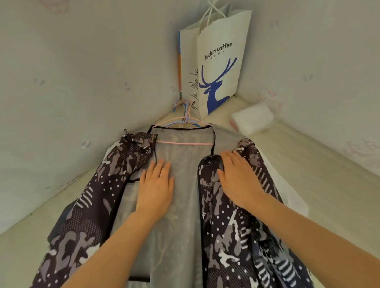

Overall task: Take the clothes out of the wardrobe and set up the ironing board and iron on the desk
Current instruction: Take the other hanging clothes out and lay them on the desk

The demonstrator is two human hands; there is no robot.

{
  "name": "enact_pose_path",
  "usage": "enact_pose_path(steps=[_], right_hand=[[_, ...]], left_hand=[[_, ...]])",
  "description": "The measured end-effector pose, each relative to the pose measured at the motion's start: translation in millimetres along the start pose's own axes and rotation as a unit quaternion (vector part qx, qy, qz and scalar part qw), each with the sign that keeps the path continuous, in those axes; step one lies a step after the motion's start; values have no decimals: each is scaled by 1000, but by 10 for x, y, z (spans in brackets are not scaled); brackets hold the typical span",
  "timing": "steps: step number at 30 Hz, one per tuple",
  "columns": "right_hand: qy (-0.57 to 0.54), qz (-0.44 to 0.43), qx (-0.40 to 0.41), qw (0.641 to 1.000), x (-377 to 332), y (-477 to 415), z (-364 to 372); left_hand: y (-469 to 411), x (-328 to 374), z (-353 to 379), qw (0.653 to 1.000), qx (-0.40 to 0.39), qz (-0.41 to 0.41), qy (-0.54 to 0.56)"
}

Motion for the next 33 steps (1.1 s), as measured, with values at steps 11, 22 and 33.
enact_pose_path(steps=[11,22,33], right_hand=[[8,-24,-63,998,-120,1668,325],[-32,-25,-81,996,-257,2703,521],[-47,35,-73,996,-544,3411,764]], left_hand=[[1688,475,118,998,-21,-8,51],[2833,538,228,996,-29,-23,79],[3355,404,197,997,-41,49,53]])
Point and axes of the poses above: each hand's wrist, its own y-axis away from the middle knuckle, its own z-axis out of the palm, x = y × z, the point moved 2 cm from there along -y, towards the middle knuckle, and after that the axes turned 8 degrees about -y, right-handed, at the moved point
